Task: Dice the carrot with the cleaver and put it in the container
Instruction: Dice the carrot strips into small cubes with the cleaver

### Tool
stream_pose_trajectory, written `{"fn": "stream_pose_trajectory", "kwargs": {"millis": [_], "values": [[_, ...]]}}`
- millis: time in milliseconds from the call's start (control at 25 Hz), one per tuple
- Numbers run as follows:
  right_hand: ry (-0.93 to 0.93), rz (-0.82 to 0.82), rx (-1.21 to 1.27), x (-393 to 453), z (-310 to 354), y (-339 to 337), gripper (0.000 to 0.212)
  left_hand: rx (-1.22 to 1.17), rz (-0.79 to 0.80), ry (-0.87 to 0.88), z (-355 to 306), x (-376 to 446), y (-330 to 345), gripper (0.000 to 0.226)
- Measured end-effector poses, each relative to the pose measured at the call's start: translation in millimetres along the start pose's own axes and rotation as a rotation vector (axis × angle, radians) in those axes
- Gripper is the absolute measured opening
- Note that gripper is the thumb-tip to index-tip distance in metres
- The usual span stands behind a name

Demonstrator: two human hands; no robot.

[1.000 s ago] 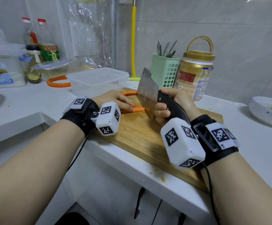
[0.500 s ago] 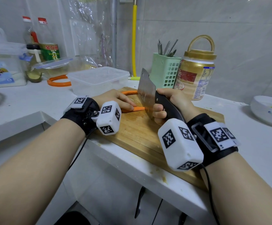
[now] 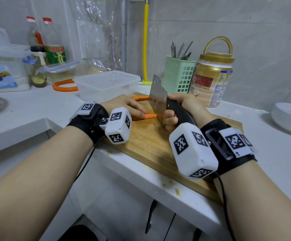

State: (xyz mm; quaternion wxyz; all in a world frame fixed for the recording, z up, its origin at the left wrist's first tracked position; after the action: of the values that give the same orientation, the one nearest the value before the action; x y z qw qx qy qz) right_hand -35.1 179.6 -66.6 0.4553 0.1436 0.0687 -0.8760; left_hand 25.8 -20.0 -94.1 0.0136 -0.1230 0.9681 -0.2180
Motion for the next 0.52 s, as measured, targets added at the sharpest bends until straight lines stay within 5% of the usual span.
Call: {"fn": "stream_pose_trajectory", "kwargs": {"millis": [520], "values": [[-0.08,0.027,0.102,-14.8,0.7,-3.0,0.028,-0.021,0.001,0.007,0.0,0.2,0.8,0.014]]}}
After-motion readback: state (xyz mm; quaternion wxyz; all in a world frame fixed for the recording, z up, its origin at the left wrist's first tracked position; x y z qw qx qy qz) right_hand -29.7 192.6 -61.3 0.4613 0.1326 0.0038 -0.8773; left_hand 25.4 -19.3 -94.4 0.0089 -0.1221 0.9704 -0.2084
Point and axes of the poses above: each hand's wrist, its own x-axis towards the middle knuckle, its own y-axis out of the palm, z = x × y, the point moved 2 cm from there along x, towards the middle knuckle, and after that the axes turned 14 degrees about -x, right-handed, at the moved point
